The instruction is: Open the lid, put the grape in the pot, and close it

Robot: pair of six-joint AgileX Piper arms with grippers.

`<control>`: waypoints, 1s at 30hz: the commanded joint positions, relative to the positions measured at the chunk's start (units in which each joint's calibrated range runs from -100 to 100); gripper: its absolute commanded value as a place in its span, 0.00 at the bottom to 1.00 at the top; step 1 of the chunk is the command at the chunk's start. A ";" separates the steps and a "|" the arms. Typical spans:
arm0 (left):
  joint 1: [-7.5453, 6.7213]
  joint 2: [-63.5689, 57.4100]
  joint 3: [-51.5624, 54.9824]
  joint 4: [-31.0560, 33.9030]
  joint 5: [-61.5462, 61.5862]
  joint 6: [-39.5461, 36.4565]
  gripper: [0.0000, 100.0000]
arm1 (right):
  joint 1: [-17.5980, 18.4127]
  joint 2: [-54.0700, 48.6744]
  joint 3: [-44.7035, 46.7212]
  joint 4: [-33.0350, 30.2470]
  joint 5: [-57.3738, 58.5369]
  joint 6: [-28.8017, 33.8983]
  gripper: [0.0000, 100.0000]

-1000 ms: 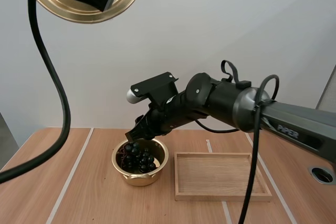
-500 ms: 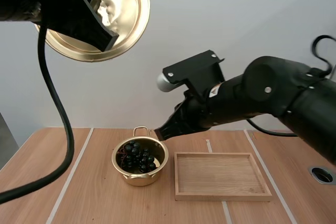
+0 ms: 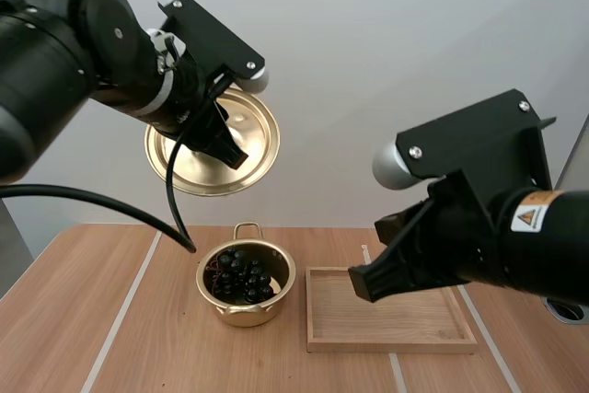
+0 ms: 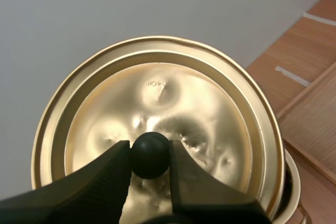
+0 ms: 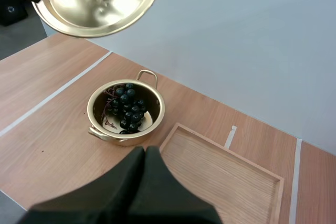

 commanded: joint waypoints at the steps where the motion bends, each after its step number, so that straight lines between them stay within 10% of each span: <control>1: -0.10 4.97 0.68 -3.97 0.97 1.67 0.00 | -2.90 -9.51 6.66 0.49 2.98 0.12 0.00; 30: -0.10 27.35 12.99 -7.09 -11.41 10.95 0.00 | -4.71 -16.45 11.02 0.50 4.00 0.12 0.00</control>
